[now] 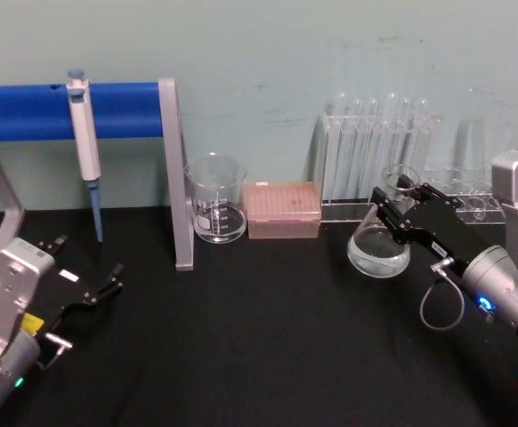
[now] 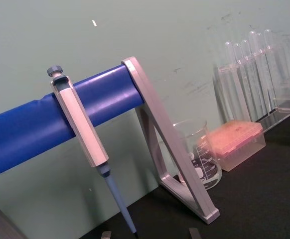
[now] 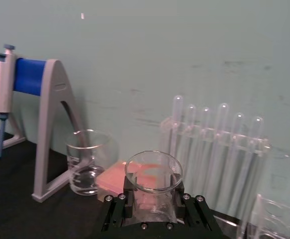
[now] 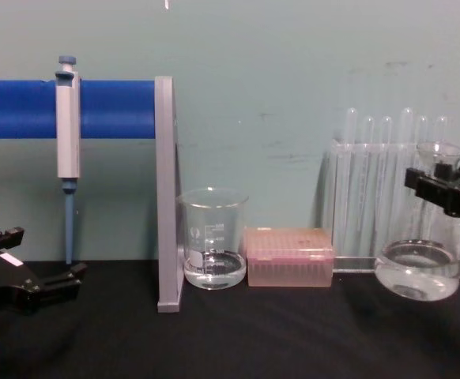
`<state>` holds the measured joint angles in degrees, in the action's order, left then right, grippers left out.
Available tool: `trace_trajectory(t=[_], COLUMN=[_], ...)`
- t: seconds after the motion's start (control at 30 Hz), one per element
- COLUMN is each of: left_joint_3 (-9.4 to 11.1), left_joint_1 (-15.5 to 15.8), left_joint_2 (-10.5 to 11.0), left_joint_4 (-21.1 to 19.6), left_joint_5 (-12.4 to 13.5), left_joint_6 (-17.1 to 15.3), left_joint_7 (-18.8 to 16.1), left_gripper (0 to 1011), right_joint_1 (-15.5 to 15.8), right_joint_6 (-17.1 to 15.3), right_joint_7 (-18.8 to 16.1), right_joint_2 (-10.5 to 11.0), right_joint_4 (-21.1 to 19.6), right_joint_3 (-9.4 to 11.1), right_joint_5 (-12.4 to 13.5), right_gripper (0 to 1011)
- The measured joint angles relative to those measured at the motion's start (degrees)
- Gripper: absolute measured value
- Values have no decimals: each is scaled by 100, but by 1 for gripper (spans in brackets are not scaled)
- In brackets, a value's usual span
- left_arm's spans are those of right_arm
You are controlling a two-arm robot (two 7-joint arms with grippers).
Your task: Grasp the erlenmeyer flask with one hand, shake it three times, then place it back.
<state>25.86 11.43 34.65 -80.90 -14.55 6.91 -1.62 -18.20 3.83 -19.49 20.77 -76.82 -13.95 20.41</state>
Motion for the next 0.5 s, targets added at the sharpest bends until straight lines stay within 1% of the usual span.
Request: trace_trajectory(t=[0.23,0.33,0.4,0.43,0.5], left_joint_3=[0,0,0,0,0], left_joint_1=[0,0,0,0,0], left_joint_2=[0,0,0,0,0], left_joint_4=[0,0,0,0,0], left_joint_5=[0,0,0,0,0], left_joint_6=[0,0,0,0,0], left_joint_7=[0,0,0,0,0], left_gripper=[1001,1001,1001,1001,1001], right_joint_1=[-29,-57,-79,-94,-110], right_joint_6=[8,33,55,73,90], right_joint_7=[-316,-503,-641,-762,-869], right_joint_2=[-43,-53,-59,-62,-62], right_joint_4=[-22,-37,-54,-66,-81], right_joint_3=[-92,-187,-272,-339,-414], right_joint_5=[-14,-1,28,54,83], right_gripper=[450,450,450,450,450])
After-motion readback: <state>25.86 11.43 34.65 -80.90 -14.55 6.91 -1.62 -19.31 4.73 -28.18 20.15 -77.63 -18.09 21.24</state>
